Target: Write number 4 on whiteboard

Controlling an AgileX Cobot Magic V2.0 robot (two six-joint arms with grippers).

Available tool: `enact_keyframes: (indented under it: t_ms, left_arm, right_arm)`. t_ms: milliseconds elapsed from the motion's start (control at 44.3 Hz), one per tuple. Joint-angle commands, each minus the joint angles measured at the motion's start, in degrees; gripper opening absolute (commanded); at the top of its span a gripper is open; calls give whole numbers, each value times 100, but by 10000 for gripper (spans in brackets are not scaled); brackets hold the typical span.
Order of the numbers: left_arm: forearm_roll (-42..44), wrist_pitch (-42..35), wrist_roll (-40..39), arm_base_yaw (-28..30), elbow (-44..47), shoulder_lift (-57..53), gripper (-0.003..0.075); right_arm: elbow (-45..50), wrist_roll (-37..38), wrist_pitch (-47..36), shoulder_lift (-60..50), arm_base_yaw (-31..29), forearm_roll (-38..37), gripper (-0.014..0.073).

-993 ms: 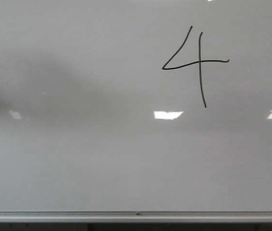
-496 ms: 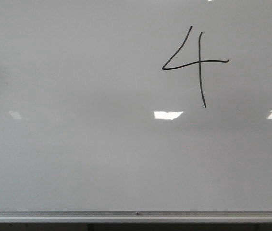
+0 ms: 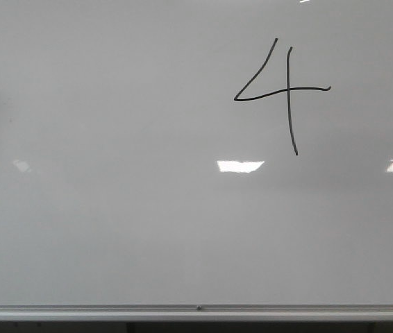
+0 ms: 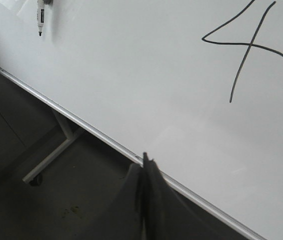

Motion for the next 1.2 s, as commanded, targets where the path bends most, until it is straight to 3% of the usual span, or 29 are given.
enact_keyframes:
  t_ms: [0, 699, 948, 1083, 1173]
  left_arm:
    - [-49, -418, -7, -21, -141, -124, -20]
    - [-85, -473, -7, -21, -121, -169, -20]
    - [-122, -1100, 37, -21, 520, -671, -20]
    - [-860, -1355, 867, -21, 1144, -1300, -20]
    - [-931, -1355, 812, -21, 1562, -1768, -20]
  right_arm:
    - [-143, -7, -294, 8, -27, 192, -105]
    - [-143, -7, -294, 8, -27, 192, -105]
    - [-143, -7, -294, 8, -27, 192, -105]
    - [-143, -7, -294, 8, -27, 192, -105]
    - [-143, -7, -294, 8, -27, 192, -105]
